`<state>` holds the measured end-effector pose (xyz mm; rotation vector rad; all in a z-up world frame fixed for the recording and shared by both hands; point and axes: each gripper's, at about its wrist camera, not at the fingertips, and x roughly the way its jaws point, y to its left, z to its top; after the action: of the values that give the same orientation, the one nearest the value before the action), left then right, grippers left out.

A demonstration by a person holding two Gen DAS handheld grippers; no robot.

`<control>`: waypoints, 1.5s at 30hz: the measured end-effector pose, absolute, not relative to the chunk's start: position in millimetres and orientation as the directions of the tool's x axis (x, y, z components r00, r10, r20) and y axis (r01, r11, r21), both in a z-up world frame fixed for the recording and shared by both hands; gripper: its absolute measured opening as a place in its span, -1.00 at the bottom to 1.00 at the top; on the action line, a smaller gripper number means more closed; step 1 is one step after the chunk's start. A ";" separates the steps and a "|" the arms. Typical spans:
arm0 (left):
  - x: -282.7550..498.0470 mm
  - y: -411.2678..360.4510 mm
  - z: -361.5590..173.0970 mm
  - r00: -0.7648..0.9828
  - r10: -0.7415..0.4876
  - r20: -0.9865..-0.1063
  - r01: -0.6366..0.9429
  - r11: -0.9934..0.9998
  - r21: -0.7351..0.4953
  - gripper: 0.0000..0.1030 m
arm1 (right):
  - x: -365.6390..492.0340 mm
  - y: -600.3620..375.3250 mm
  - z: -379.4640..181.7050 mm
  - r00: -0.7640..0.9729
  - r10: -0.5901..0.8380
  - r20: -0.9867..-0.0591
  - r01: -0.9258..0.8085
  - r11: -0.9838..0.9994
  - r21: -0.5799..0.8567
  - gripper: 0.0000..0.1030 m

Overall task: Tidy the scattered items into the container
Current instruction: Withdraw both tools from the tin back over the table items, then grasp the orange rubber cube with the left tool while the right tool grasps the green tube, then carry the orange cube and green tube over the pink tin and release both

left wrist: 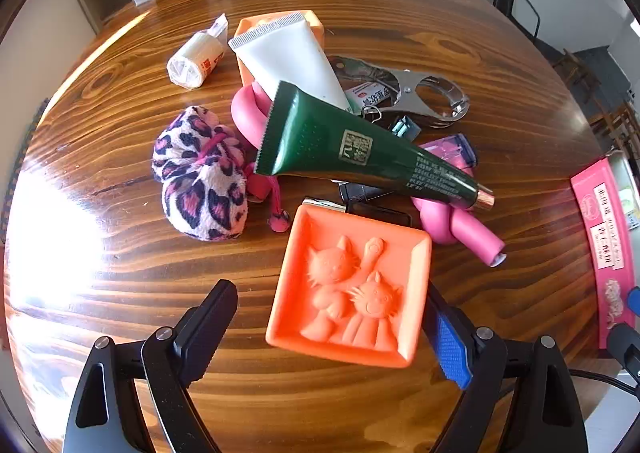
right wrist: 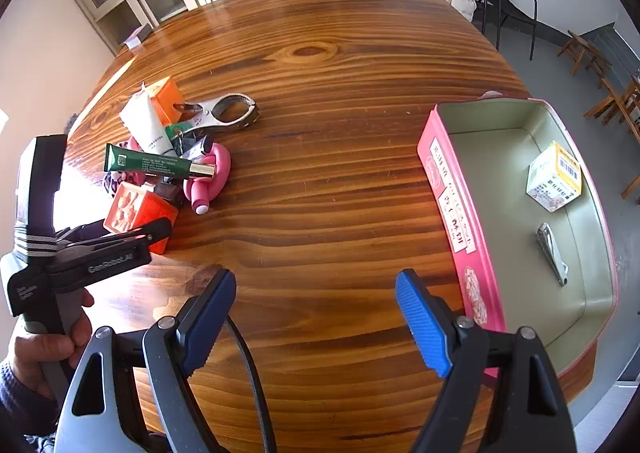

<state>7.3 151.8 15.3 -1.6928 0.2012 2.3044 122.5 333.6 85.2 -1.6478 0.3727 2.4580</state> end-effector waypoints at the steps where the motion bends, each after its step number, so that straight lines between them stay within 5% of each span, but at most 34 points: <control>1: 6.9 152.7 13.7 -0.280 0.135 -0.951 -0.301 -0.952 -0.046 0.77 | 122.1 332.6 84.4 -0.378 -0.006 -0.926 -0.267 -0.957 0.115 0.65; 4: 5.8 153.2 11.5 -0.288 0.142 -0.947 -0.305 -0.951 -0.050 0.73 | 120.6 328.9 82.7 -0.371 -0.004 -0.929 -0.263 -0.959 0.109 0.65; 8: 6.4 147.4 17.2 -0.296 0.183 -0.937 -0.324 -0.943 -0.082 0.07 | 116.1 322.2 81.7 -0.367 -0.005 -0.930 -0.243 -0.965 0.102 0.65; 35: 51.6 54.7 35.9 -0.275 0.120 -0.954 -0.134 -0.987 -0.086 0.07 | -0.7 216.4 69.0 -0.478 -0.052 -0.877 0.233 -0.970 -0.069 0.63; 36: 53.2 54.9 36.7 -0.276 0.119 -0.954 -0.133 -0.988 -0.084 0.08 | -2.5 215.3 66.9 -0.473 -0.054 -0.879 0.239 -0.968 -0.069 0.59; 38: 56.3 55.3 38.3 -0.278 0.113 -0.954 -0.130 -0.988 -0.079 0.08 | -5.3 212.2 60.6 -0.457 -0.060 -0.888 0.254 -0.965 -0.065 0.07; 40: 59.3 54.6 40.0 -0.277 0.107 -0.955 -0.124 -0.989 -0.075 0.08 | -5.0 211.9 54.5 -0.439 -0.054 -0.897 0.250 -0.966 -0.064 -0.24; 45: 66.8 53.6 47.1 -0.282 0.096 -0.954 -0.110 -0.992 -0.068 0.08 | 5.6 228.1 67.8 -0.444 -0.115 -0.888 0.210 -0.977 0.022 -0.46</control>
<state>66.8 53.6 47.1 -1.7981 0.0170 2.4171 5.6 228.1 67.8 -1.7360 -0.1524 2.8418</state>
